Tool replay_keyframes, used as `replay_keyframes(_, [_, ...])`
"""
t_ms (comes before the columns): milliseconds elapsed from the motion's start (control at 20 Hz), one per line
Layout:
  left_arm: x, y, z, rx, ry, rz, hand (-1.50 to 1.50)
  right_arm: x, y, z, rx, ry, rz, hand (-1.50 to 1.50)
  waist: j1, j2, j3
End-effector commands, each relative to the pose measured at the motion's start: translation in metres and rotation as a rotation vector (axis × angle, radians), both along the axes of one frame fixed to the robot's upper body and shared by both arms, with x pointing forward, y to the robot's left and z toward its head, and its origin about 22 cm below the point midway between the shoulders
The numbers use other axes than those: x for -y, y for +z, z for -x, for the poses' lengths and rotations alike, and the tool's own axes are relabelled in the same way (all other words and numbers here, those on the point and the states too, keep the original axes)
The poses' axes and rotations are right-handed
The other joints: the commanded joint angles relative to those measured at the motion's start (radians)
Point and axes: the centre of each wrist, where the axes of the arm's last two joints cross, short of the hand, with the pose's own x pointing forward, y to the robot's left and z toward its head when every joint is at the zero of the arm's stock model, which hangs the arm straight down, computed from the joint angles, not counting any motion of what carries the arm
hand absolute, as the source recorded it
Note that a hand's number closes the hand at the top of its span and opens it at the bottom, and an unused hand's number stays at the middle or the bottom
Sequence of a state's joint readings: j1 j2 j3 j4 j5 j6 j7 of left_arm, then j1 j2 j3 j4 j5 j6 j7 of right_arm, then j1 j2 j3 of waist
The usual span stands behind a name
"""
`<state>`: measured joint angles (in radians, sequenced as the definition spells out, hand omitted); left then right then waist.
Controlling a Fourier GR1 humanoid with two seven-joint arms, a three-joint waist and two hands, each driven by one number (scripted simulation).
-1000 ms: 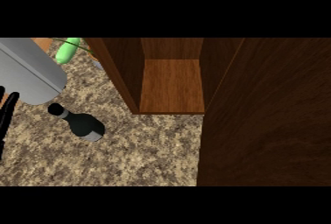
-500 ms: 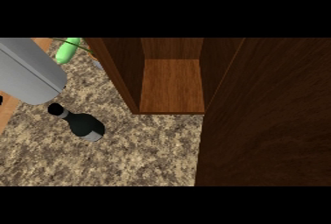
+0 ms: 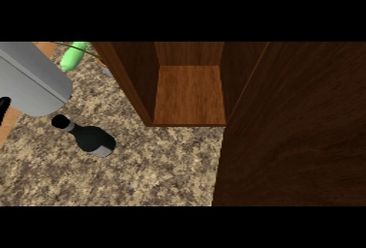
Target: Pick up the wine, place it into the cabinet and close the cabinet
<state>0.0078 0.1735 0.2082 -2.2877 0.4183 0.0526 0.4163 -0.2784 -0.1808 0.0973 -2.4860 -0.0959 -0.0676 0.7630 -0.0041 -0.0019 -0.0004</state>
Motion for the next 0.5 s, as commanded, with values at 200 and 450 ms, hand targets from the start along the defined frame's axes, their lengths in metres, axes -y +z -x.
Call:
replay_keyframes(200, [0.010, -0.004, -0.018, -0.049, 0.001, 0.002, -1.50, 0.002, 0.018, 0.021, 0.047, 0.032, -0.034, -1.50, 0.000, 0.001, 0.000])
replay_keyframes(450, [-0.023, -0.014, -0.027, -0.038, 0.092, -0.003, -1.50, 0.003, 0.023, 0.037, 0.031, 0.025, -0.024, -1.50, 0.000, -0.001, 0.000])
